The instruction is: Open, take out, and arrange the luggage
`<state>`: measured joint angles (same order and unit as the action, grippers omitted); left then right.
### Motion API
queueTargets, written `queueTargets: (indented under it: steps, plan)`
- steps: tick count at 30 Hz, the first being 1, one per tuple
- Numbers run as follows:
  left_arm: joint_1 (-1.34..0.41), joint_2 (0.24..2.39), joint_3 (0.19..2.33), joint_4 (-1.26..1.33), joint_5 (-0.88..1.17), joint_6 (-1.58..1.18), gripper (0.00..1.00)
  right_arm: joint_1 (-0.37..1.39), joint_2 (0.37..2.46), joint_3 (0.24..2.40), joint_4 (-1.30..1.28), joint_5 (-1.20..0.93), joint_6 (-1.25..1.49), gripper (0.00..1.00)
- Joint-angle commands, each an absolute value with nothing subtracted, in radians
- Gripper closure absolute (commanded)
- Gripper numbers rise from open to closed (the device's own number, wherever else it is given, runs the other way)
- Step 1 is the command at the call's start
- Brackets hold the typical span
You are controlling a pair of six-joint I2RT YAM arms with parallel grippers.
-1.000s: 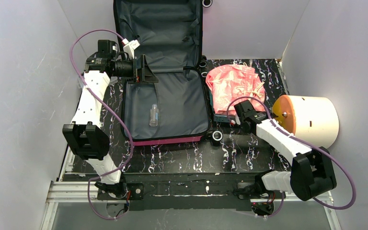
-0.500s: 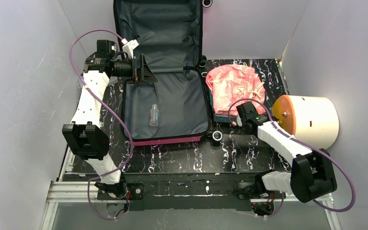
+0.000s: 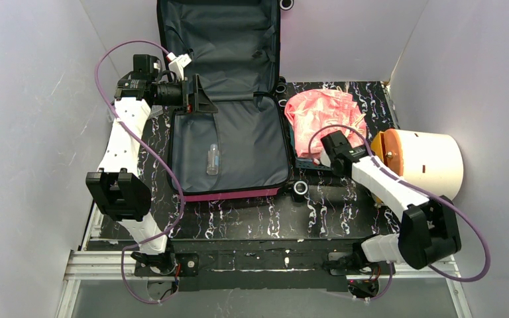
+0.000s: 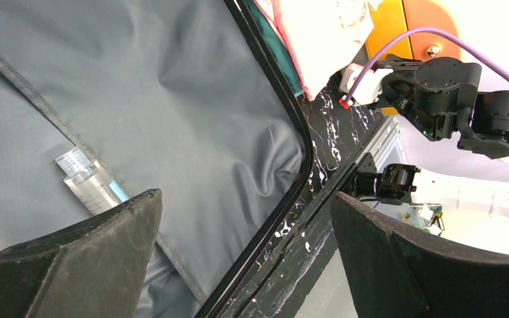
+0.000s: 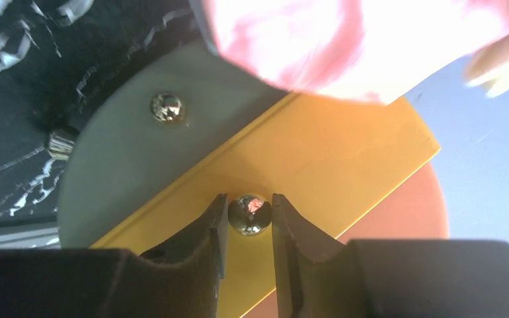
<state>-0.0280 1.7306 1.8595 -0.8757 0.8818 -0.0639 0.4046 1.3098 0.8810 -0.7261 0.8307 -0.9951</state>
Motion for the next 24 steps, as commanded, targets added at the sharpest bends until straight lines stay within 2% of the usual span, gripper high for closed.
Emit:
queueTargets:
  steps: [1, 11, 15, 24]
  plan:
    - [-0.021, 1.717, 1.891, -0.893, 0.914, -0.062, 0.02, 0.502, 1.357, 0.996, -0.802, 0.808, -0.878, 0.84]
    - [-0.021, 1.712, 1.881, -0.893, 0.906, -0.056, 0.02, 0.602, 1.439, 1.071, -0.819, 0.794, -0.793, 0.84]
    - [-0.021, 1.712, 1.858, -0.894, 0.869, -0.036, 0.02, 0.617, 1.451, 1.101, -0.820, 0.782, -0.786, 0.80]
    - [-0.081, 1.724, 1.716, -0.970, 0.489, 0.177, 0.02, 0.620, 1.423, 1.126, -0.815, 0.799, -0.762, 0.32]
